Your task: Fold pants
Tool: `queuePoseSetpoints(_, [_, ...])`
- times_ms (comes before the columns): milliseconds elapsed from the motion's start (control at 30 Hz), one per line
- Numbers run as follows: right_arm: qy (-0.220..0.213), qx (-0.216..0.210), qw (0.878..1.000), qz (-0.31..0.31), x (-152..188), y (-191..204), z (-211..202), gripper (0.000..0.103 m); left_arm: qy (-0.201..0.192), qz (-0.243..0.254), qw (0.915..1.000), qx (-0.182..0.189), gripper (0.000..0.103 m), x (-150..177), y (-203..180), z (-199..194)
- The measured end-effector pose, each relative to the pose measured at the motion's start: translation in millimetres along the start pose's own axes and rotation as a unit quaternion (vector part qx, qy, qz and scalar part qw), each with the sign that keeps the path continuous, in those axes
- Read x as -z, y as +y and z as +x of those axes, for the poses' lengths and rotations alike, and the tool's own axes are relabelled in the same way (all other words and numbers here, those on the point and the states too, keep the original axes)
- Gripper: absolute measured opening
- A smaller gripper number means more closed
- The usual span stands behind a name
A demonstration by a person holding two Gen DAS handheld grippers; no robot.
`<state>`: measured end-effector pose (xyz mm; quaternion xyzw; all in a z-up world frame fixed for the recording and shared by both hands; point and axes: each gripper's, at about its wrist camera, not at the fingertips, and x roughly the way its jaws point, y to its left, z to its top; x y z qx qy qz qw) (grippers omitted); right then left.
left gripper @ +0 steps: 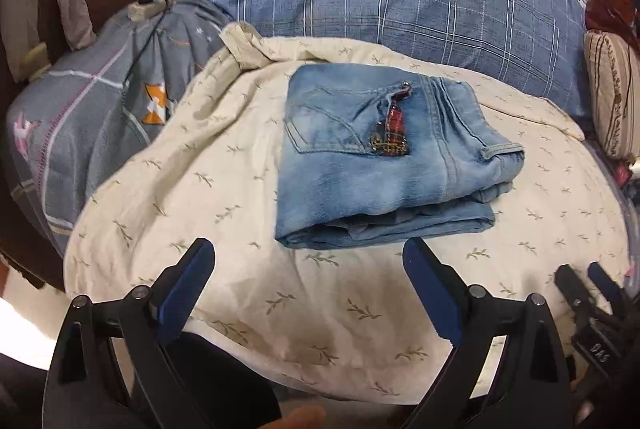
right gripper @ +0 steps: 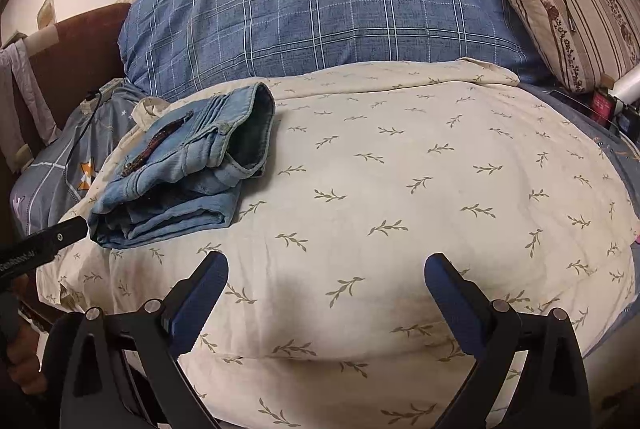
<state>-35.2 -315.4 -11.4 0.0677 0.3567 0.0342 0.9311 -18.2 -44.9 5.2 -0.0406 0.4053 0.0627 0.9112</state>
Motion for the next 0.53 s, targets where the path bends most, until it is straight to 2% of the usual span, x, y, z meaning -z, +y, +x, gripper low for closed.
queuePoseSetpoints(200, [0.003, 0.002, 1.0, 0.0, 0, 0, 0, 0.099, 0.013, -0.004, 0.9998, 0.012, 0.096, 0, 0, 3])
queuePoseSetpoints(367, [0.005, 0.002, 1.0, -0.003, 0, -1, 1, 0.099, -0.002, -0.016, 0.9992, 0.037, 0.096, -3, 0, -6])
queuePoseSetpoints(533, [0.008, 0.002, 1.0, -0.004, -1, -2, 2, 0.099, -0.02, -0.005, 0.9993, 0.033, 0.096, -6, -4, -13])
